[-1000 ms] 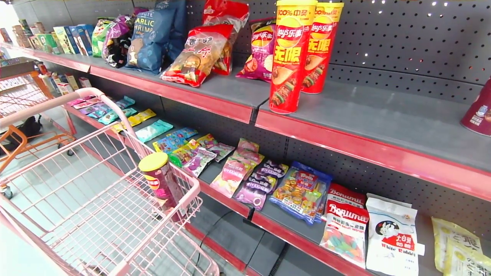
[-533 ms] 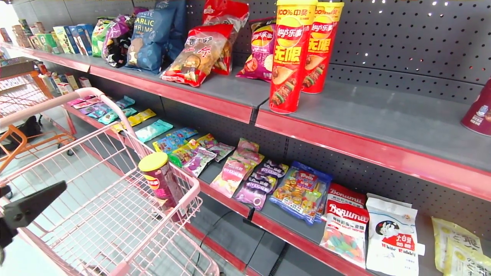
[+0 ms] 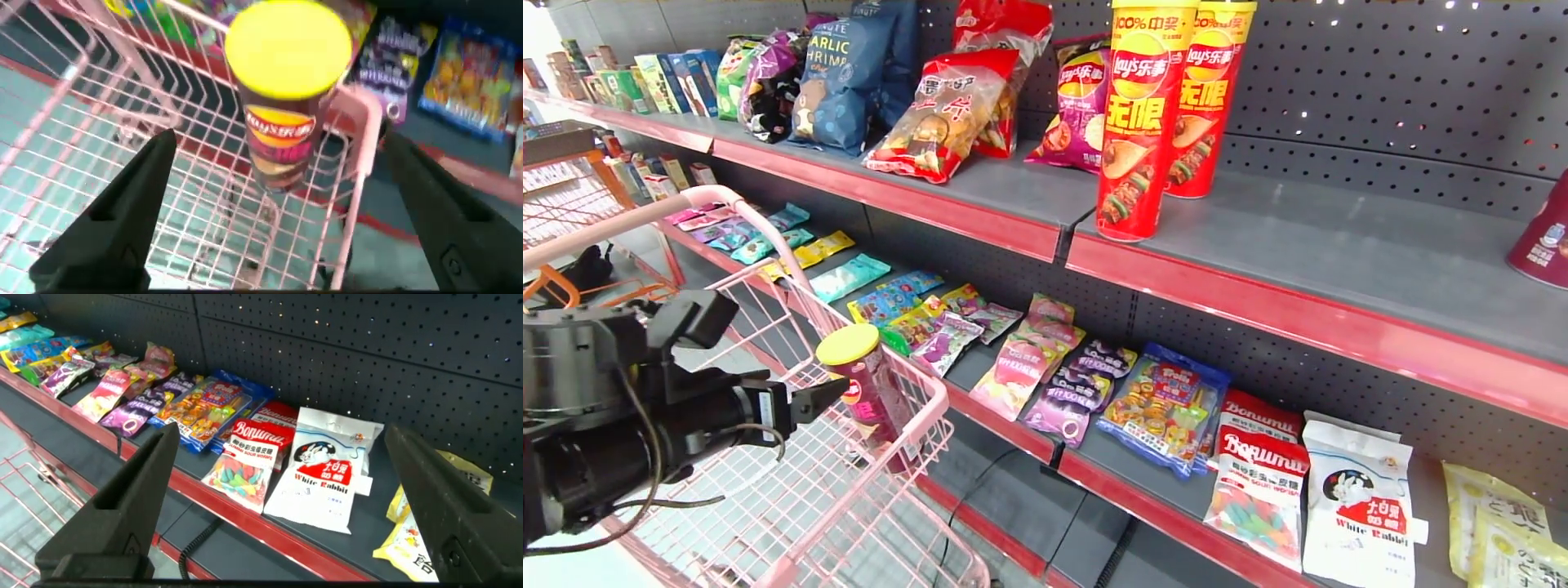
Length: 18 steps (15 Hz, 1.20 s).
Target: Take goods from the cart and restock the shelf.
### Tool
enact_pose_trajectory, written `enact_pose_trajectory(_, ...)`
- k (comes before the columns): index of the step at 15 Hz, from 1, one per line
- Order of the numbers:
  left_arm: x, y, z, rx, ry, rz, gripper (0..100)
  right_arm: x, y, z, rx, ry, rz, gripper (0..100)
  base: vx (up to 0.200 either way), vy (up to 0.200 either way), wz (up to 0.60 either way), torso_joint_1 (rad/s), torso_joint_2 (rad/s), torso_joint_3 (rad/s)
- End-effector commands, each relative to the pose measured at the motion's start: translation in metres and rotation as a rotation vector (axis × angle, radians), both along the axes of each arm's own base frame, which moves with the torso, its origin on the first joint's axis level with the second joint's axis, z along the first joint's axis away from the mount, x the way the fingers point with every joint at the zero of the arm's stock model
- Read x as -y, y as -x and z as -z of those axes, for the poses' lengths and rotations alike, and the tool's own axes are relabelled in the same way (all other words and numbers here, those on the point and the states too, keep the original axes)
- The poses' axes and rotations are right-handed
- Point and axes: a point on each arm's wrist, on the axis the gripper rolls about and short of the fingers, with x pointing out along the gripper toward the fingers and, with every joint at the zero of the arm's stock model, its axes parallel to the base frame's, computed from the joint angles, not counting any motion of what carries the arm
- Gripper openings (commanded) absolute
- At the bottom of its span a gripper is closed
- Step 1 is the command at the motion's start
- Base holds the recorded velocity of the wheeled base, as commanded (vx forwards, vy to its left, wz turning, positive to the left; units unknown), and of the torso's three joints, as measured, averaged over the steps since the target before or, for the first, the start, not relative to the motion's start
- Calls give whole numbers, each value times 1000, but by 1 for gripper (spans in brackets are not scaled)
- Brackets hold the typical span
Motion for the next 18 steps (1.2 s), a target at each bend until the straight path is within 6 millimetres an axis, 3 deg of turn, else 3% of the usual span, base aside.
enact_pose_trajectory(1, 4, -18, 27, -94, -9, 25, 100, 0, 0, 0, -2, 0, 1, 100, 0, 0, 0, 0, 0, 0)
enact_pose_trajectory(7, 7, -43, 42, -47, -29, 55, 100, 0, 0, 0, -2, 0, 0, 100, 0, 0, 0, 0, 0, 0)
enact_pose_trajectory(10, 10, -67, 33, 28, -33, 107, 100, 0, 0, 0, -2, 0, 0, 100, 0, 0, 0, 0, 0, 0)
enact_pose_trajectory(14, 18, -75, 32, 44, -43, 125, 100, 0, 0, 0, -2, 0, 0, 100, 0, 0, 0, 0, 0, 0)
enact_pose_trajectory(15, 18, -74, 34, 36, -47, 116, 0, 0, 0, 0, -2, 0, 0, 100, 0, 0, 0, 0, 0, 0)
enact_pose_trajectory(18, 17, -69, 38, 15, -47, 119, 0, 0, 0, 0, -2, 0, 0, 100, 0, 0, 0, 0, 0, 0)
